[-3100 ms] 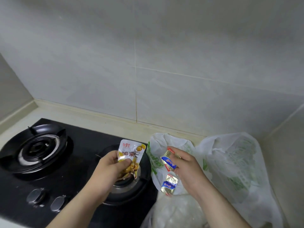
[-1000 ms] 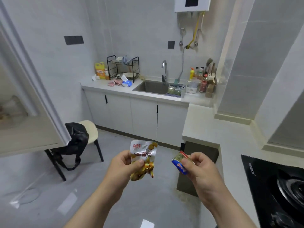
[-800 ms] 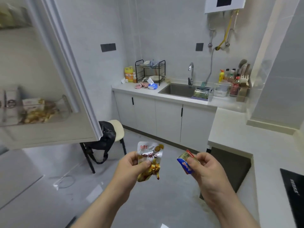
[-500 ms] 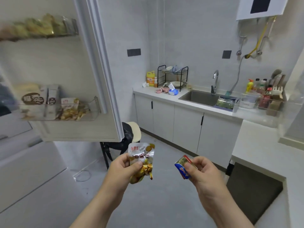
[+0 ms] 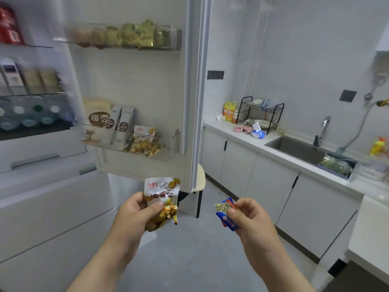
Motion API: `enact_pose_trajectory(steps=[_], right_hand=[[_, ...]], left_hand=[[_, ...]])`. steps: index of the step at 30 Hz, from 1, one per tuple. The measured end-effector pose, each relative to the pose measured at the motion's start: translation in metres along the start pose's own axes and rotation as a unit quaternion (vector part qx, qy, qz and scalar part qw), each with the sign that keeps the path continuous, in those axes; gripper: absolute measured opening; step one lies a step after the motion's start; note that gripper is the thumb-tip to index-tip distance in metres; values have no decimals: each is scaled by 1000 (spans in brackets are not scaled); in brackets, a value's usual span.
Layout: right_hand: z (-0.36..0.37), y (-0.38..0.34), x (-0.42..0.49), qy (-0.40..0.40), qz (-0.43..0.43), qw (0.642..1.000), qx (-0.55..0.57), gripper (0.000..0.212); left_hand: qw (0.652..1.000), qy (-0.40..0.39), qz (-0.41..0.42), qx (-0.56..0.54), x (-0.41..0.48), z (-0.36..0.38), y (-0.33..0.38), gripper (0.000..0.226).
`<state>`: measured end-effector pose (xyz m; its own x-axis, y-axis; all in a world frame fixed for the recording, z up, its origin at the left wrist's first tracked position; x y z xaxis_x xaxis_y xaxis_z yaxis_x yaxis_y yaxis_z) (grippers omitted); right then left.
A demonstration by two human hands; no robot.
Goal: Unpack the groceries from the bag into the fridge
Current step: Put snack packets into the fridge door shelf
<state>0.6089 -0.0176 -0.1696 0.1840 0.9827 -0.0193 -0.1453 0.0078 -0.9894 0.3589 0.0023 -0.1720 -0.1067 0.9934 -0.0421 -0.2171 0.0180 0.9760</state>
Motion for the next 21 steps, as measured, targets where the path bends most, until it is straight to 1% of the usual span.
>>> enact_pose_trajectory(steps=[6, 16, 21], right_hand=[[54, -17, 29, -11, -22, 999, -21, 11], [139, -32, 84, -18, -42, 997, -70, 12], [172, -42, 110, -28, -68, 993, -87, 10]], left_hand=[[999, 12, 29, -19, 33, -36, 29, 18], [996, 22, 84, -4, 102, -90, 79, 21], [994, 14, 108, 27, 132, -105, 102, 30]])
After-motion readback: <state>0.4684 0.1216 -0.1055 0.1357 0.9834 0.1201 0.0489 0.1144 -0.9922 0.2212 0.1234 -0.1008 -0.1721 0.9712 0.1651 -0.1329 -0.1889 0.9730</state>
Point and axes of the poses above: each hand's wrist, its own x-axis towards the middle knuckle, its own z-axis out of the palm, y = z × x, the point moved 4 cm from there along x, towards the middle knuckle, and after that the axes turned 3 degrees about -x, right-handed, at the moved point
